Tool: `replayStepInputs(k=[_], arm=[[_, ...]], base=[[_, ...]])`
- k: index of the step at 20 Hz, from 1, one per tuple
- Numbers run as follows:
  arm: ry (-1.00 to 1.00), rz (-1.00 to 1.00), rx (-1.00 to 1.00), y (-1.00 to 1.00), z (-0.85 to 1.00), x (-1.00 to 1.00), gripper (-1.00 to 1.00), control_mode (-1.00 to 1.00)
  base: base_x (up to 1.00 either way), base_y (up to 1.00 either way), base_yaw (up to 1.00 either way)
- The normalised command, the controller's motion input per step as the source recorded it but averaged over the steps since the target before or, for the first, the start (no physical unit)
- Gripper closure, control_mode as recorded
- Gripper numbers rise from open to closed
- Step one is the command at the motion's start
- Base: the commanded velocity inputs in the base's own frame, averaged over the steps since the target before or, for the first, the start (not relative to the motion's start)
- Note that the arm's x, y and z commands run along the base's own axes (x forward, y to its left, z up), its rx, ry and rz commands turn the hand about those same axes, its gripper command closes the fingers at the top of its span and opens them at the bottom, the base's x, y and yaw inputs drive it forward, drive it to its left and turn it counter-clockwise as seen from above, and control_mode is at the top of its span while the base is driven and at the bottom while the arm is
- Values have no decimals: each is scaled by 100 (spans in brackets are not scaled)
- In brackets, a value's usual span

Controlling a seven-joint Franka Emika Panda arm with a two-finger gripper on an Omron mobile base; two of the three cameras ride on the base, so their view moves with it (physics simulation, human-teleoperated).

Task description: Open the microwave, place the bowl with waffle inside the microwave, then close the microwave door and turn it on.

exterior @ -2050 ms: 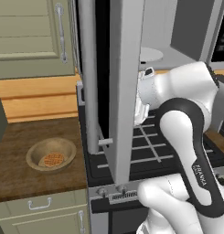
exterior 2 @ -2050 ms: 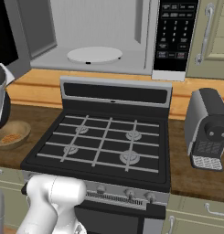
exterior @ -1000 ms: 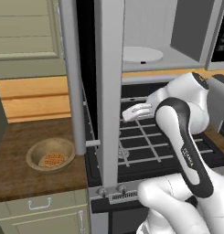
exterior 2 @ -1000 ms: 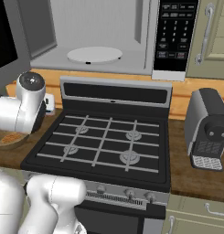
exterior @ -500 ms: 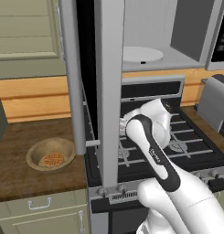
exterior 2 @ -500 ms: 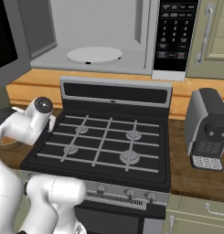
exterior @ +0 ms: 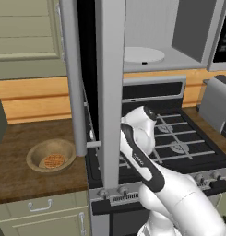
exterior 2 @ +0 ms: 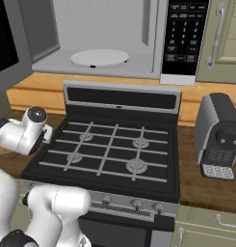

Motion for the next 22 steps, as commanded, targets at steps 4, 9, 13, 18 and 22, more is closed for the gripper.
replayStepInputs(k=[4, 9, 13, 18, 22], arm=[[6, 0, -3, 54, -28, 46, -100, -100], [16, 0, 0, 41, -31, 59, -100, -100], [17, 0, 0, 39, -37, 64, -100, -100], [17, 0, 0, 30, -47, 57, -100, -100], [12, 0, 0, 26, -41, 51, -100, -100]], base=[[0, 0, 0], [0, 0, 0], [0, 0, 0], [0, 0, 0], [0, 0, 0]])
